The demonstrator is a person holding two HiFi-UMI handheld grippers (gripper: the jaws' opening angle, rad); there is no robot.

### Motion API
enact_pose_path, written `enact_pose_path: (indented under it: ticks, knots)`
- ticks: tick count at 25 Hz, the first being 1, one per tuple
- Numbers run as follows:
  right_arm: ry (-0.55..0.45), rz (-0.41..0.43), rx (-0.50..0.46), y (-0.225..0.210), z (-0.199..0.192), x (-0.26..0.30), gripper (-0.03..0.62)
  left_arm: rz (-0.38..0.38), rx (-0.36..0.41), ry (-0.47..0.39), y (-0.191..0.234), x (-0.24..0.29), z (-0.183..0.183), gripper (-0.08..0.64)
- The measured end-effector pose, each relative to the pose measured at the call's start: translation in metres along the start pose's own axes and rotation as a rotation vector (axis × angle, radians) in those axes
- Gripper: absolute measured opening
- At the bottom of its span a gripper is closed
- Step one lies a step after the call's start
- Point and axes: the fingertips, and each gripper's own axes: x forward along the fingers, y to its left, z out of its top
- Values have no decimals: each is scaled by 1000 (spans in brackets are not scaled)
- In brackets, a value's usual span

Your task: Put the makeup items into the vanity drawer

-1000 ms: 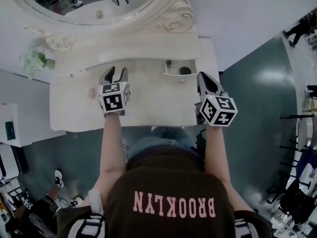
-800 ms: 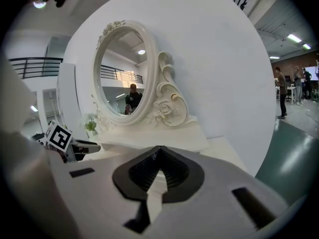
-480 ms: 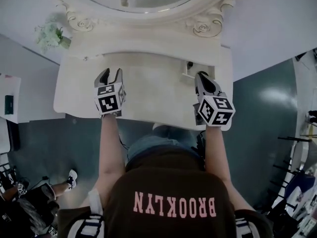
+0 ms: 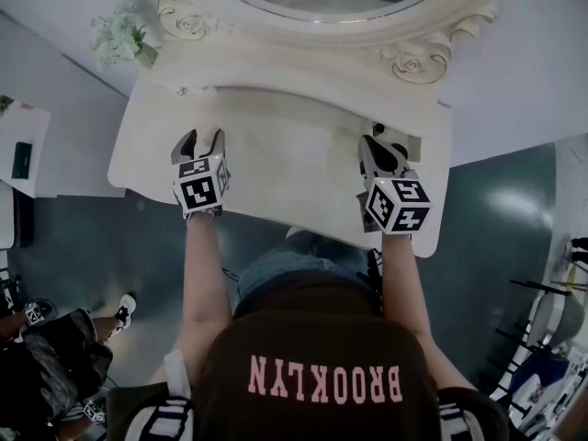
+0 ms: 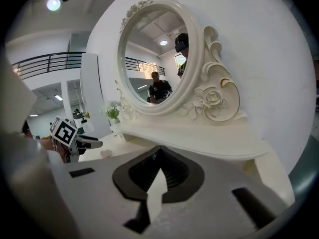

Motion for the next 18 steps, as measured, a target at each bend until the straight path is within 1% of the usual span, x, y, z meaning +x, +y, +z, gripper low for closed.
enact_pose_path:
  ticks: [5,10,15,18]
  knots:
    - [33,36,-39,14,-10,8,-8,19,-20,46,11,4,-24,209]
    - [60,42,-34,15,-25,10,-8,10,-8,101,11,16,-48,209]
    - [79,34,-25,11,-33,11,-8,6,-18,134,11,27,-58,209]
    - [89,24,-19,6,-39,11,-8,11,-9,140,11,32,-62,209]
